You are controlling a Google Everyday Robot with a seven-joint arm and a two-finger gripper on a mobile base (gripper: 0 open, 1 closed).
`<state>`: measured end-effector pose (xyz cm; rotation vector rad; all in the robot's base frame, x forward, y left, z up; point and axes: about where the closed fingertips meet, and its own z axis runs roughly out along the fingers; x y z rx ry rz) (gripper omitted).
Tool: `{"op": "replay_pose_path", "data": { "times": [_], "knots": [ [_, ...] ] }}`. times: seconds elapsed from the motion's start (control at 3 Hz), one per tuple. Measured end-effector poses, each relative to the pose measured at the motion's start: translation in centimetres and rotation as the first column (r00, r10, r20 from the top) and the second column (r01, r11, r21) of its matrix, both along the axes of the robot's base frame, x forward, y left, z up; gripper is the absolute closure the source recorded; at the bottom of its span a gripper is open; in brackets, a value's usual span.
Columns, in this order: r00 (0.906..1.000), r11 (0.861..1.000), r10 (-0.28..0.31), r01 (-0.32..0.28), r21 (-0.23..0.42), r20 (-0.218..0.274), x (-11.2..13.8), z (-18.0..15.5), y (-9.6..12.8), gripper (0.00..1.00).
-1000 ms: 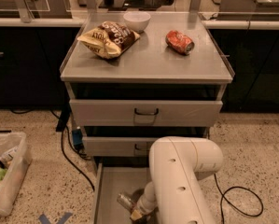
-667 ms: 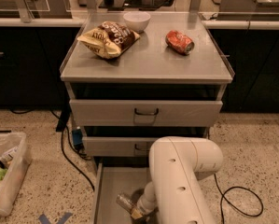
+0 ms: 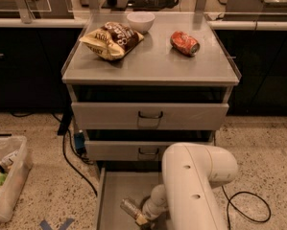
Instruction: Pick water bottle from bottom drawer and place on counter
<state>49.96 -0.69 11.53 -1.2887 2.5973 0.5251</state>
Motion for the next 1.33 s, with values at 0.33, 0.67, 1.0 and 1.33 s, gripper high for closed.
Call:
{"op": "replay_pose_path", "data": {
  "times": [0.33, 0.67, 1.0, 1.33],
  "knots": [
    [0.9976, 0.994, 0.049, -0.054, 0.094, 0.049, 3.0, 3.9, 0.7, 1.0],
    [0.9908, 0.962, 0.059, -0.089, 0.259, 0.122, 6.0, 10.4, 0.9, 1.0],
    [0.9817, 0.909, 0.093, -0.152, 0.388, 0.166, 5.6, 15.9, -0.7, 1.0],
    [0.9775, 0.891, 0.161, -0.203, 0.406, 0.137, 3.3, 15.9, -0.8, 1.0]
  ]
}}
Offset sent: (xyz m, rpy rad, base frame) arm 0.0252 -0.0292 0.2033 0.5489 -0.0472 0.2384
